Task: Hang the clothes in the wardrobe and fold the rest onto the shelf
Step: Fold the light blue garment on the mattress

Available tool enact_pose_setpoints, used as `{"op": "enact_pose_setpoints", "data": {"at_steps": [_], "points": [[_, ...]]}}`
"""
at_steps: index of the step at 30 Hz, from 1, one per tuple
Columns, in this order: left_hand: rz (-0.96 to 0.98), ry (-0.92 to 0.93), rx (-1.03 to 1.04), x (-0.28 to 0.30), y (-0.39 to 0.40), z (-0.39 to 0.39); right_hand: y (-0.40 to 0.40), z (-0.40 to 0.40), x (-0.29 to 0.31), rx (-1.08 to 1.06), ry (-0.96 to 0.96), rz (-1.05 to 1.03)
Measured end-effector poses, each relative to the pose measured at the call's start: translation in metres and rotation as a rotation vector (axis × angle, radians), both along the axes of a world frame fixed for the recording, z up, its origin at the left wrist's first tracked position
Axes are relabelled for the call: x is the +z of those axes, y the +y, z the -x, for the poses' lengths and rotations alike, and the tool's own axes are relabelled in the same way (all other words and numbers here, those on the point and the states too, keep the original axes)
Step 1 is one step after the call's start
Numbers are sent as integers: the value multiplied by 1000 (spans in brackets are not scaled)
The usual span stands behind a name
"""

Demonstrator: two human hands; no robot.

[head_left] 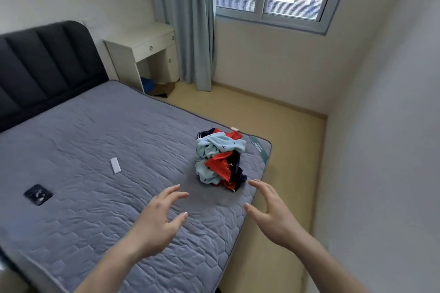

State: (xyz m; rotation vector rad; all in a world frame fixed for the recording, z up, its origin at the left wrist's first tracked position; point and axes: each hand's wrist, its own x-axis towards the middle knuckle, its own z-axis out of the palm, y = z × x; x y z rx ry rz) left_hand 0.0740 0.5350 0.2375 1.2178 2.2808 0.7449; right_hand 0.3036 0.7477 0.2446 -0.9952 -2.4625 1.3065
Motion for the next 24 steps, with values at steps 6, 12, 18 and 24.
{"op": "enact_pose_setpoints", "data": {"at_steps": [6, 12, 18, 24], "points": [[46, -13, 75, -28, 75, 61, 86, 49, -17, 47, -73, -7], [52, -60, 86, -41, 154, 108, 169, 101, -34, 30, -131, 9], [60, -111, 174, -58, 208, 149, 227, 163, -72, 121, -235, 68], [121, -142, 338, -97, 237, 187, 302, 243, -121, 243, -343, 68]]}}
